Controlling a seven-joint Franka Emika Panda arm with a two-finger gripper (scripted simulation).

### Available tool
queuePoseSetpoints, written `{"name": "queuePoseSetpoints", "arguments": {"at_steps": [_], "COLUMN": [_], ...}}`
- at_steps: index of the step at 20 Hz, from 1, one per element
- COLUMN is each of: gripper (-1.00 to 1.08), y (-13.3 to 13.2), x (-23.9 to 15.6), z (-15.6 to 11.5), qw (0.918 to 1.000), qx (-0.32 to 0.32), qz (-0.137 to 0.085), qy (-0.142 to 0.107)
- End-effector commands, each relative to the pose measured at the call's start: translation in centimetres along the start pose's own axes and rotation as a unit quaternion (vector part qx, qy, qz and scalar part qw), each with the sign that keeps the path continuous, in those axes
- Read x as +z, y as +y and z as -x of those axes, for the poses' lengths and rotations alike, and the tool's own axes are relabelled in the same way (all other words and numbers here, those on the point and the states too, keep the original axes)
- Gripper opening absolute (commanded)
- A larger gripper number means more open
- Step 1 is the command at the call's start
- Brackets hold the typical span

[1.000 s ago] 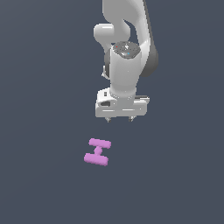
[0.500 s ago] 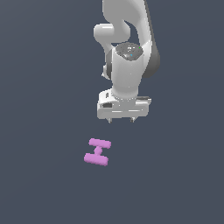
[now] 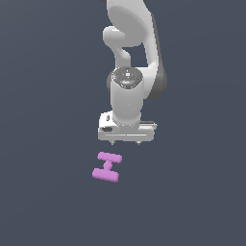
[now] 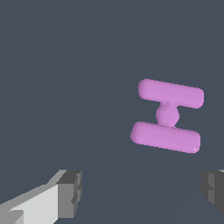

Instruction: Pick up the object and move it to a goal position.

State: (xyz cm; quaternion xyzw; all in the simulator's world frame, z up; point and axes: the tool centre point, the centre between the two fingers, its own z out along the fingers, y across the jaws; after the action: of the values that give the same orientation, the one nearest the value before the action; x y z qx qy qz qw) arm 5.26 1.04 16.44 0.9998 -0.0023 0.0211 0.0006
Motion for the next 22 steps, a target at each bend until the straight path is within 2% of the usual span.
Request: {"name": "queuePoseSetpoints", "arguments": {"at_steps": [1,12,22], "gripper": [1.00,1.00,1.00], "y": [1.3,6.6,8.0], "x": [1.4,7.7,9.3], "z": [-0.9,-3.7,-4.1], "qw": [0.9999,0.9971,0.9959], "qx": [0.015,0.075,0.088], "qz": [-0.001,0.000,0.001], "qy": [-0.004,-0.018,-0.021]}}
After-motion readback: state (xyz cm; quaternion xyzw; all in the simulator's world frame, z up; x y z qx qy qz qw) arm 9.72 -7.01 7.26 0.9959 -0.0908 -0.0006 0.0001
